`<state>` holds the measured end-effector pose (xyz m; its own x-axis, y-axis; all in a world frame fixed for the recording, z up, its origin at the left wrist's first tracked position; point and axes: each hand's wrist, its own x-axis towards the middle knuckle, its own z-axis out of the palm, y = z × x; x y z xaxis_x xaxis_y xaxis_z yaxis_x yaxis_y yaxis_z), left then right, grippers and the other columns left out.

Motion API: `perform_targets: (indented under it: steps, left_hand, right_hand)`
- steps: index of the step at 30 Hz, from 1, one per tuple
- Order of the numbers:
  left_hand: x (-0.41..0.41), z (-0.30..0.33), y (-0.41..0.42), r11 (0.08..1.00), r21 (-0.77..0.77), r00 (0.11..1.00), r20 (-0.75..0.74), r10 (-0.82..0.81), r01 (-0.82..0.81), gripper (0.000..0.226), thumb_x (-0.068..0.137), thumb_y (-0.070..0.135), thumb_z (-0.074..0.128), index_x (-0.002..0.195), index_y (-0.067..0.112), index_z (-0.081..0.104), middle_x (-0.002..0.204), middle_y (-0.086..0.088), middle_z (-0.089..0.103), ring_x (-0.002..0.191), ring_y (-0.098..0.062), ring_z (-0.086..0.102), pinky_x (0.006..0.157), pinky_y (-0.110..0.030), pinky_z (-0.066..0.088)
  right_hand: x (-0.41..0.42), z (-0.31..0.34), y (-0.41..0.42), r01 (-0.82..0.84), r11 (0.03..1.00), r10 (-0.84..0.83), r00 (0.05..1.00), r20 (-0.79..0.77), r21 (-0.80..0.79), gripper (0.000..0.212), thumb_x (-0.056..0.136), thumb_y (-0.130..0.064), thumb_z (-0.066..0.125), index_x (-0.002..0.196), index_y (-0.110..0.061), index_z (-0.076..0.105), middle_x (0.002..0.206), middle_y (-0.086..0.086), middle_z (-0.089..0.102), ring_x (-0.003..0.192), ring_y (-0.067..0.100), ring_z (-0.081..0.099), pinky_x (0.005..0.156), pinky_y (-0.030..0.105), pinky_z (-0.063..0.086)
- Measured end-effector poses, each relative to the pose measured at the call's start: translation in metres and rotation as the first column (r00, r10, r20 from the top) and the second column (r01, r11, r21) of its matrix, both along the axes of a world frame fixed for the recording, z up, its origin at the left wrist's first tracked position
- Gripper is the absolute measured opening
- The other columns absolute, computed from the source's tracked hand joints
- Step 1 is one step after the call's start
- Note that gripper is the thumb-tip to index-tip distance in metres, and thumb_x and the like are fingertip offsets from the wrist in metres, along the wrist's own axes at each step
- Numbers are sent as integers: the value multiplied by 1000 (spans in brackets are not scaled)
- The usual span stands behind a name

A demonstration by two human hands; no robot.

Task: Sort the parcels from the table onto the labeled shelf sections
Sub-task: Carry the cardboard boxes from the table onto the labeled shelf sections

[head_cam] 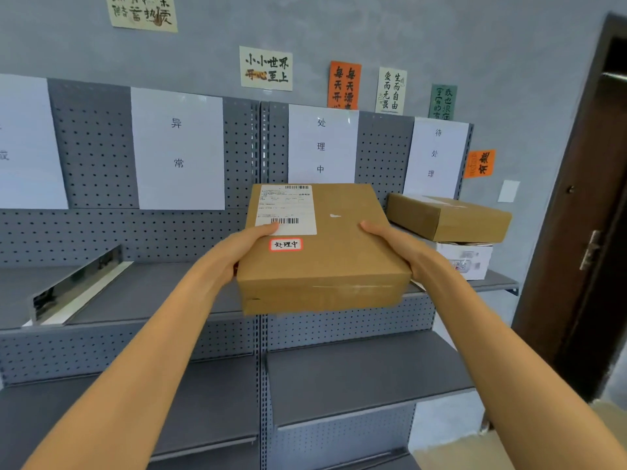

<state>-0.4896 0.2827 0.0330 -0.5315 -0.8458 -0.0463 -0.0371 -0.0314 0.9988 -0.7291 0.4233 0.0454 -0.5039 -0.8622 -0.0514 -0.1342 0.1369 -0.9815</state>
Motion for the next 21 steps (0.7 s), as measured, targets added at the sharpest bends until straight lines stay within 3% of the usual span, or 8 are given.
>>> perform_targets:
  steps: [2, 6, 10, 13, 17, 21]
  left_hand:
    - [-13, 3, -19, 1000, -4, 1000, 12, -4, 4, 34, 83, 40, 71, 113, 23, 65, 100, -3, 75, 93, -19, 70, 82, -35, 56]
    - [-36, 12, -50, 1000, -27, 997, 74, 12, -10, 43, 80, 44, 70, 118, 25, 62, 106, -4, 73, 102, -22, 68, 97, -41, 51]
    - [-62, 21, -73, 999, -45, 997, 79, 26, -22, 37, 83, 43, 68, 115, 26, 62, 106, -4, 73, 101, -23, 68, 97, -42, 51]
    - [-80, 21, -94, 998, -62, 995, 91, 39, -33, 38, 83, 45, 68, 116, 26, 62, 108, -4, 73, 103, -24, 68, 98, -44, 50]
    - [-96, 22, -122, 994, -68, 991, 98, 93, -87, 45, 78, 47, 71, 117, 27, 62, 107, -3, 73, 101, -24, 68, 97, -45, 51]
    - [-112, 26, -149, 988, -67, 985, 95, 146, -140, 41, 78, 47, 71, 113, 27, 63, 106, -3, 73, 100, -24, 68, 97, -44, 51]
  right_hand:
    - [-11, 6, -11, 8, 1000, -8, 1000, 3, 8, 53, 78, -54, 72, 117, -19, 61, 110, 7, 70, 98, 26, 68, 91, 42, 54]
    - [-32, 18, -30, -5, 999, 4, 999, 37, 37, 36, 86, -48, 66, 107, -20, 60, 98, 5, 69, 84, 21, 66, 71, 34, 53]
    - [-59, 26, -56, -13, 998, 10, 999, 50, 57, 48, 82, -50, 69, 117, -18, 60, 105, 7, 69, 89, 22, 67, 71, 34, 53]
    - [-78, 31, -77, -36, 996, 34, 999, 33, 82, 43, 83, -51, 68, 111, -19, 60, 103, 6, 68, 87, 21, 66, 70, 33, 53]
    - [-102, 34, -111, -74, 991, 71, 997, 26, 112, 44, 81, -53, 70, 107, -18, 61, 105, 8, 69, 93, 23, 67, 86, 38, 54]
    - [-120, 41, -144, -127, 987, 125, 992, 30, 102, 40, 84, -49, 69, 106, -17, 60, 102, 8, 68, 87, 22, 66, 70, 35, 54]
